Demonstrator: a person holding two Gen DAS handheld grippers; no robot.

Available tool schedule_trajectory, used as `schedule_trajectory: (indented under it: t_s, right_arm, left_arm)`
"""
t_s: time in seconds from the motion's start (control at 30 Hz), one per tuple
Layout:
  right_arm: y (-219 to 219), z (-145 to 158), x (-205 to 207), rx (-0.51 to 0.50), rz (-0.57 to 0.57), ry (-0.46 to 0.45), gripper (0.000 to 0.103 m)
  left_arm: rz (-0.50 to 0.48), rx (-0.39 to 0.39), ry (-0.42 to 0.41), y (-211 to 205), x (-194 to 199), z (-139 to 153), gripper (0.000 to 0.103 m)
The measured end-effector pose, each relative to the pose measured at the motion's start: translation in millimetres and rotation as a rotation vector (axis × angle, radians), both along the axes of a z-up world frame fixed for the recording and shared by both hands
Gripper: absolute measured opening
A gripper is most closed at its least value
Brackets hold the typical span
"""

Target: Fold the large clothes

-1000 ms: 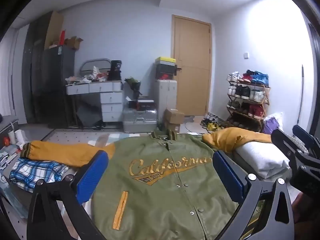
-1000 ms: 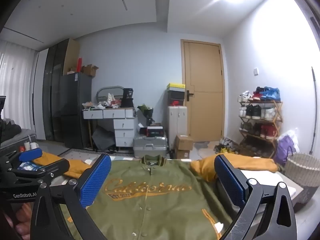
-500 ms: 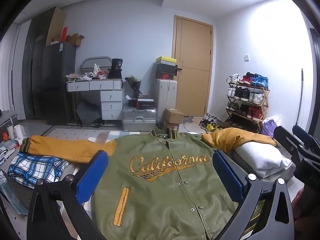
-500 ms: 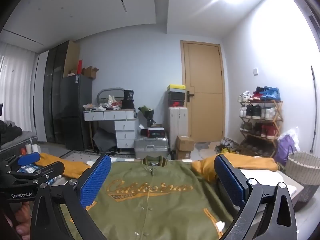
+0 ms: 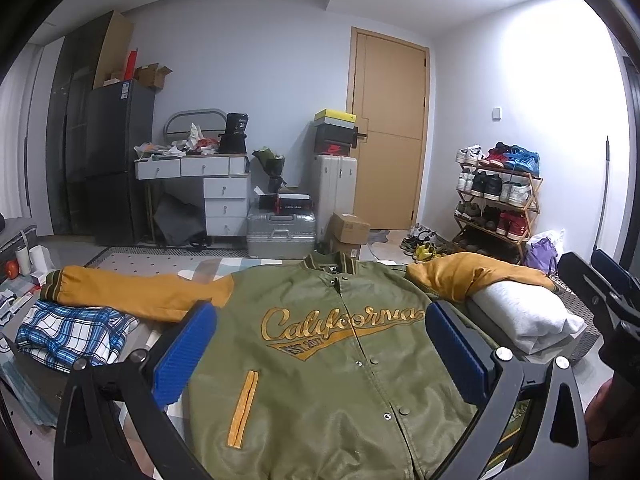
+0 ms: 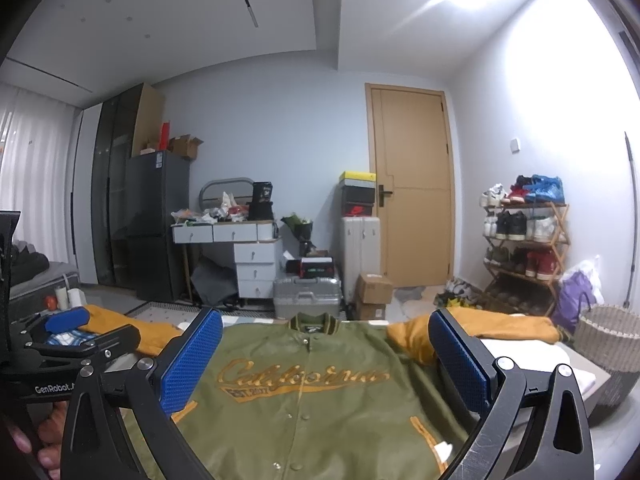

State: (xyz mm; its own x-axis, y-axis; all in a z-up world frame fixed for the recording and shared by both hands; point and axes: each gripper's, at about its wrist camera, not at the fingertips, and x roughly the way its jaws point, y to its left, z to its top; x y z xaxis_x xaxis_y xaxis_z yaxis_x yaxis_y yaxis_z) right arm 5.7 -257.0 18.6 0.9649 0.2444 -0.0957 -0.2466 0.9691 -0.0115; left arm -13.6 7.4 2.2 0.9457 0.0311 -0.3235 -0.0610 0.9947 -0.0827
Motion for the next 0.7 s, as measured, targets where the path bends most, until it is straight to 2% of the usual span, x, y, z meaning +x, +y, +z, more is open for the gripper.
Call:
schedule_trajectory:
  t_s: [0.33, 0.7]
  right_arm:
    - [4.2, 1.8, -3.3, -0.006, 0.033, -0.014, 0.103]
    - [2.5, 2.5, -1.9, -0.001, 0.037, -0.010, 0.103]
  left_arm:
    - [0.024, 0.002, 0.007, 5.9, -0.3, -0.3, 0.102]
    - [0.006, 0.016, 0.013, 2.7, -0.8, -0.1, 0.102]
